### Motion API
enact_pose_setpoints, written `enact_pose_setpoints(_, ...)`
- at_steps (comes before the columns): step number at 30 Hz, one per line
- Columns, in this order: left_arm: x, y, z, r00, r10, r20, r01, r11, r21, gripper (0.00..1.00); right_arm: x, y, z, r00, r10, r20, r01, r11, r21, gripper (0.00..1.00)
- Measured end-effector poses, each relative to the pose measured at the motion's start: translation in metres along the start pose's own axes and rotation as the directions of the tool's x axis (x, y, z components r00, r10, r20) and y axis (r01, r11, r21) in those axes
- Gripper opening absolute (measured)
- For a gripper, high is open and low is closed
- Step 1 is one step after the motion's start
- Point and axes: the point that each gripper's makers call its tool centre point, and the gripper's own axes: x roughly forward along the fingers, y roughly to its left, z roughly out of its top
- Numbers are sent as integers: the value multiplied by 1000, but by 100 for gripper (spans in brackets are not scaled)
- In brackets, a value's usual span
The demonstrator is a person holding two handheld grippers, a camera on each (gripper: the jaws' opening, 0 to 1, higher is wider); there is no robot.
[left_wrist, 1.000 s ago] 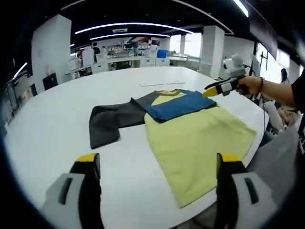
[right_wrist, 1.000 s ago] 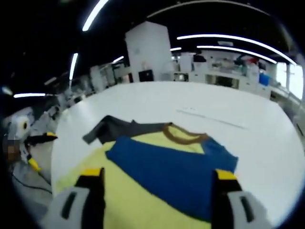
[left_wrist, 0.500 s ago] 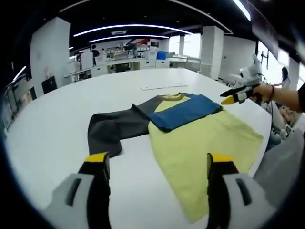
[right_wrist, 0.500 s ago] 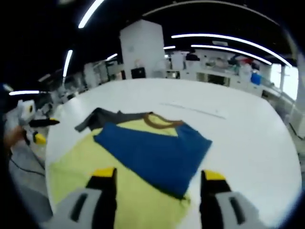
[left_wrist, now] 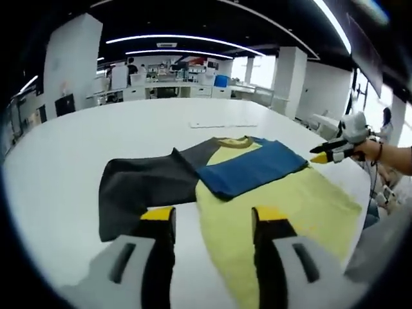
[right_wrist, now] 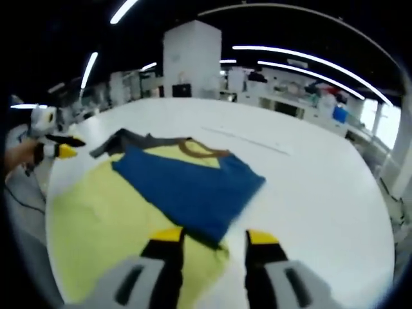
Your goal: Fold the garment on the visible template until the final outline fits inside the template.
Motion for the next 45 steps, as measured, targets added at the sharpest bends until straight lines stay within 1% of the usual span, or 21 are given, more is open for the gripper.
enact_pose_setpoints(3,11,6,-5,1000,2,-23,-2,1000,-11,38,-1,-2,-3,1000,-7,0,7,1000,-18,22)
enact_pose_setpoints(6,22,11,-8,999,11,-36,-12,1000,-26,33,3,-1,-8,1000,-9,-7,9,999,-36,18)
enact_pose_setpoints(8,30,16,-11,999,17,-45,-18,999,-39,30,4,-1,-11,1000,-10,-15,9,999,-42,17)
enact_pose_setpoints(11,41,17,-14,998,16,-57,-19,998,-54,27,6,1,-15,1000,-7,-27,5,998,-57,15)
enact_pose_setpoints(12,45,17,-16,998,13,-67,-17,998,-55,26,7,0,-16,1000,-9,-29,7,997,-71,13)
enact_pose_setpoints(16,54,15,-17,997,10,-75,-14,999,-47,21,9,-3,-16,999,-26,-30,22,994,-110,10)
enact_pose_setpoints(19,60,17,-21,996,12,-90,-17,999,-49,18,11,-5,-13,999,-48,-22,44,988,-147,5)
enact_pose_setpoints(21,63,16,-22,995,11,-99,-16,999,-49,15,13,-3,-11,999,-48,-26,43,983,-178,6)
enact_pose_setpoints(23,66,17,-24,994,13,-104,-17,999,-40,10,15,-4,-14,998,-54,-39,44,974,-221,7)
enact_pose_setpoints(24,66,18,-25,994,17,-108,-21,999,-37,9,15,-3,-15,998,-54,-44,43,973,-228,6)
enact_pose_setpoints(27,69,19,-25,993,25,-115,-29,999,-36,9,16,-2,-16,998,-51,-48,39,976,-216,3)
enact_pose_setpoints(29,69,18,-26,993,19,-113,-24,999,-48,6,17,-3,-16,997,-56,-48,44,974,-224,2)
enact_pose_setpoints(31,71,19,-26,993,18,-116,-24,998,-51,3,18,-3,-15,997,-57,-44,46,974,-223,1)
enact_pose_setpoints(33,72,20,-27,992,23,-122,-30,998,-54,3,18,-4,-14,997,-60,-41,50,974,-222,0)
enact_pose_setpoints(36,72,18,-26,993,21,-118,-29,997,-67,0,18,-5,-14,997,-65,-42,54,972,-227,0)
enact_pose_setpoints(40,72,18,-25,992,24,-121,-30,999,-45,0,16,-8,-16,996,-72,-51,59,975,-216,0)
enact_pose_setpoints(42,72,21,-26,992,31,-122,-36,999,-36,0,15,-10,-18,995,-75,-59,61,976,-208,0)
enact_pose_setpoints(45,72,23,-26,992,36,-124,-42,998,-47,0,14,-13,-21,995,-78,-69,63,979,-195,0)
